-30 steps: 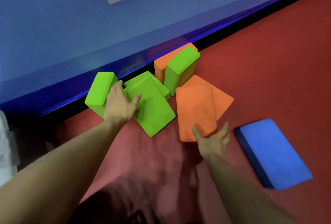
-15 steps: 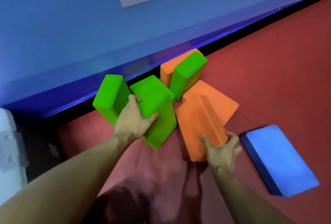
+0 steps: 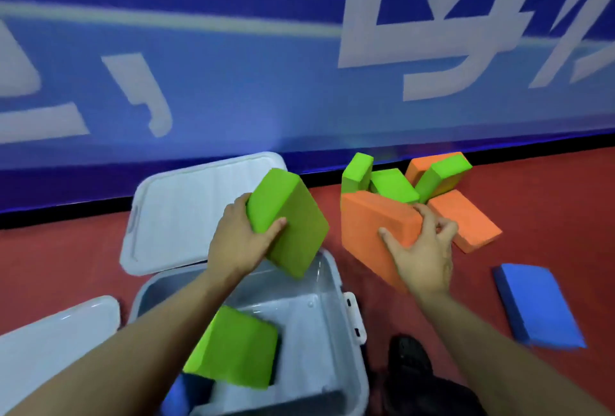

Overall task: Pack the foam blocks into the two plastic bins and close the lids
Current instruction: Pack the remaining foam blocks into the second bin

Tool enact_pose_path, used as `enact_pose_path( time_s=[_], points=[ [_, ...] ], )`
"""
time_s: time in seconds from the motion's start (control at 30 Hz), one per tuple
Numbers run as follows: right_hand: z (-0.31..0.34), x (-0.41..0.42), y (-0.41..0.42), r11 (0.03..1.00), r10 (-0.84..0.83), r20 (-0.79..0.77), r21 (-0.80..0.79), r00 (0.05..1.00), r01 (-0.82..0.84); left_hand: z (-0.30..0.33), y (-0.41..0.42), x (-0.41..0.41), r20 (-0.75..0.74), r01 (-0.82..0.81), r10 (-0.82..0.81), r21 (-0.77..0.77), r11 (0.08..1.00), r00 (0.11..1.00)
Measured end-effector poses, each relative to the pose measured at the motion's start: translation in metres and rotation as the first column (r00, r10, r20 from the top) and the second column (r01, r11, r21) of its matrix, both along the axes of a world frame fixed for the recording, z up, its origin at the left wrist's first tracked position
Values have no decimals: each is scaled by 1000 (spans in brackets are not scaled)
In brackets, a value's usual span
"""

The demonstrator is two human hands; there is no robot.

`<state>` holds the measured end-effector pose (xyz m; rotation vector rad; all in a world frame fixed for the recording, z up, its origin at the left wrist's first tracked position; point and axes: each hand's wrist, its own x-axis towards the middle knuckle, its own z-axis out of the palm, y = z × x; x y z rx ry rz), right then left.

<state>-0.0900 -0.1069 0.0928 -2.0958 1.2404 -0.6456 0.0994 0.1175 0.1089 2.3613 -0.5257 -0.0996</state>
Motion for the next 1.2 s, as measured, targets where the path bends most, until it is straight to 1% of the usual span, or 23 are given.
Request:
enact_pose_path(
  time_s=[0.07,0.13,0.23,0.3,0.37,0.47,0.5,0.57,0.6,0.7,0.77,0.8,0.83,0.9,0.97,1.07,1.1,1.13,1.2],
  points=[
    [8,-1,40,987,115,-33,-108,993,-118,1,57,-17,-52,-62,64,42,997,997],
    [4,-1,76,964,217,-65,-141,974,-225,-12,102,-35,-124,-103,109,52,993,986],
    [-15,-1,111,936,317,-123,-118,940,-331,-41,147,-62,-232,-129,141,66,989,962],
    [-32,-3,132,916,365,-213,-90,906,-390,-67,162,-77,-301,-112,142,114,987,943],
    [-51,-6,148,903,379,-351,-61,856,-425,-90,167,-93,-339,-77,135,179,981,931],
    [-85,-16,174,862,405,-539,-46,739,-505,-116,167,-117,-313,-47,134,271,961,940],
    [-98,-20,181,842,427,-583,-22,691,-539,-122,167,-122,-293,1,105,341,940,950],
    [-118,-27,193,809,493,-627,75,603,-583,-131,165,-129,-263,152,-11,523,839,965],
    [-124,-29,196,794,525,-629,119,574,-596,-135,164,-131,-266,208,-60,571,794,962],
    [-125,-23,190,763,597,-592,211,541,-611,-139,156,-131,-241,276,-155,628,728,958],
    [-118,-20,177,717,649,-601,280,465,-638,-136,148,-133,-221,293,-196,639,711,955],
    [-114,-20,170,697,658,-621,288,426,-657,-134,144,-134,-211,298,-211,636,712,954],
    [-109,-21,163,687,655,-635,273,411,-673,-131,139,-134,-195,300,-228,631,715,954],
    [-100,-25,149,702,630,-637,222,444,-677,-122,128,-133,-153,302,-266,618,726,952],
    [-89,-32,134,723,601,-637,177,482,-668,-112,116,-131,-126,316,-309,629,710,943],
    [-67,-52,105,758,545,-647,109,533,-643,-92,90,-137,-143,352,-343,630,692,928],
    [-59,-59,94,766,522,-655,78,546,-638,-87,79,-140,-126,361,-367,622,694,922],
    [-51,-67,83,774,497,-665,49,558,-631,-84,67,-144,-81,365,-404,616,698,911],
    [-35,-83,60,809,441,-675,13,592,-588,-79,38,-152,-47,415,-501,631,656,864]
  ],
)
